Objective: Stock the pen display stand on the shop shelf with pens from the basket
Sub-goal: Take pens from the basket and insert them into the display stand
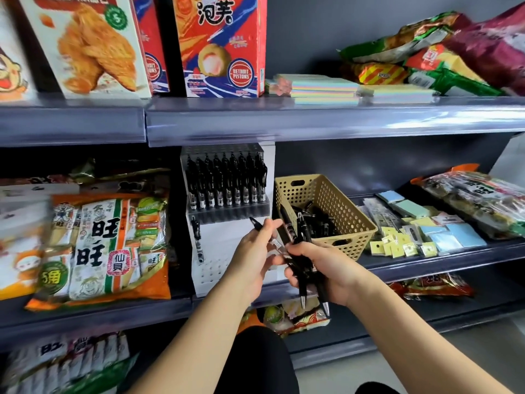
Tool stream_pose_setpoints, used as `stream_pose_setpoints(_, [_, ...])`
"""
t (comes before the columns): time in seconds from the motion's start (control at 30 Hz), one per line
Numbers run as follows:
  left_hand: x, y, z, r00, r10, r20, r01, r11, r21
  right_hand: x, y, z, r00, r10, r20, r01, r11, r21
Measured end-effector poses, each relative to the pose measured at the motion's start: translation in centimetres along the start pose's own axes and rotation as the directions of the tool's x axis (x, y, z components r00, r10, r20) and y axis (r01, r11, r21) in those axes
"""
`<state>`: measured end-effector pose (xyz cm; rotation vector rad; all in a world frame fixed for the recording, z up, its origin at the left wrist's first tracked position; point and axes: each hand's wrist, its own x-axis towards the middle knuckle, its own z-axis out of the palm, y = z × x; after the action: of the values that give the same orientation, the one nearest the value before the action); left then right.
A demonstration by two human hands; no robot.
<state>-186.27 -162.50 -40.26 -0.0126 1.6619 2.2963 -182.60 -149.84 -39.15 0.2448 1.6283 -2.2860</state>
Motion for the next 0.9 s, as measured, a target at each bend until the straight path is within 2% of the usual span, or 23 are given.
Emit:
stream_pose_setpoints(0.1, [0.1, 0.3, -1.2, 0.996, 0.032, -0.089, -0.033, 0.999, -0.013, 0.4, 0.0, 0.8, 0.998, 0.012, -0.066, -0.009, 0.999, 0.054])
stream_pose_setpoints(0.27, [0.3, 0.7, -3.2, 0.978, 0.053, -0.201, -0.087, 0.982, -0.169, 1.1, 0.6, 1.7, 0.991, 0.026, -0.129, -0.016, 0.997, 0.08])
stream_pose_setpoints(0.37, [0.1, 0.4, -4.9, 0.972, 0.064, -0.224, -0.12, 0.962, -0.247, 2.1, 1.2, 1.9, 0.986, 0.005, -0.164, 0.01, 0.996, 0.086])
stream_pose_setpoints(0.53, [-0.3, -0.5, -7.6, 0.978, 0.022, -0.206, -0.083, 0.952, -0.295, 3.8, 2.6, 2.1, 0.976, -0.042, -0.213, 0.053, 0.997, 0.047])
stream_pose_setpoints(0.6, [-0.4, -1.0, -8.6, 0.986, 0.024, -0.165, -0.06, 0.975, -0.215, 4.3, 3.1, 2.0, 0.971, -0.066, -0.228, 0.082, 0.995, 0.059])
stream_pose_setpoints(0.77, [-1.0, -1.7, -10.4, 0.998, 0.042, -0.049, -0.035, 0.989, 0.146, 5.3, 3.7, 2.0, 0.934, -0.127, -0.335, 0.137, 0.991, 0.006])
stream_pose_setpoints(0.9, [-1.6, -1.3, -11.8, 0.987, -0.001, 0.162, -0.044, 0.961, 0.275, 5.8, 3.2, 2.4, 0.926, -0.18, -0.332, 0.177, 0.983, -0.039])
